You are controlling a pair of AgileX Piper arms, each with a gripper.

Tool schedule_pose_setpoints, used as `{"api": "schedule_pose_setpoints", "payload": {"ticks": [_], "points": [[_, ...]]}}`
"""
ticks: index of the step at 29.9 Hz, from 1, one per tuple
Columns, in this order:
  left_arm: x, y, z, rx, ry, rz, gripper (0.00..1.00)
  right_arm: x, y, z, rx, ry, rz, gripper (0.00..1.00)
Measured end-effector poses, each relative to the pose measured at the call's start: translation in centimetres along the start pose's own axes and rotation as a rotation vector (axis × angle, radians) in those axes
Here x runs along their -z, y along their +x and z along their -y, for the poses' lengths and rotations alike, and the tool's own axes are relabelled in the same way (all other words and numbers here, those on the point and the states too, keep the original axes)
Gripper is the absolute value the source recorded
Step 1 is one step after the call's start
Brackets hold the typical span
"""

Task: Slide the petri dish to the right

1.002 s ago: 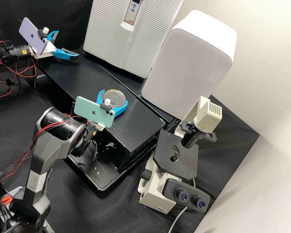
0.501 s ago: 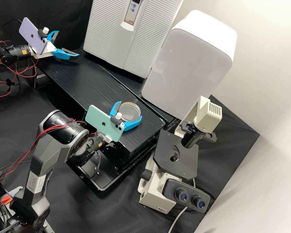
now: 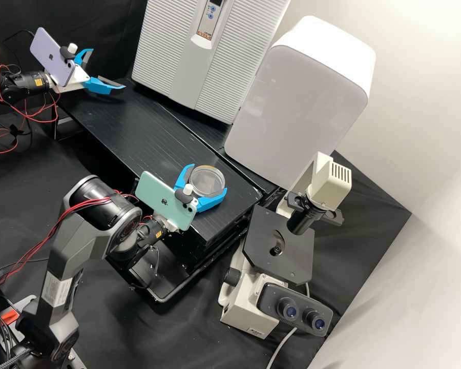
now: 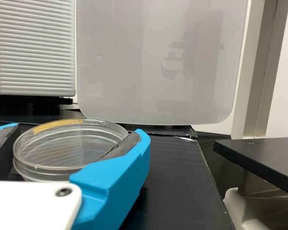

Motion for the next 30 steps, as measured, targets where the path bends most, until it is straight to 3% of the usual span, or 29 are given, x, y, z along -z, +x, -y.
{"api": "schedule_pose_setpoints", "payload": {"ticks": [13, 14, 26, 30], "points": [[0.0, 0.0, 0.00, 0.000, 0.000, 0.000, 1.00, -0.3, -0.8, 0.1, -0.011, 0.003, 0.010, 0.00], [0.0, 0.0, 0.00, 0.000, 0.000, 0.000, 1.00, -0.3, -0.8, 0.1, -0.011, 0.003, 0.010, 1.00], [0.0, 0.0, 0.00, 0.000, 0.000, 0.000, 1.00, -0.6, -1.4, -0.5, -0.009, 0.000, 0.022, 1.00], [0.0, 0.0, 0.00, 0.000, 0.000, 0.000, 1.00, -0.8, -2.0, -0.9, -0.012, 0.000, 0.044, 1.00]]}}
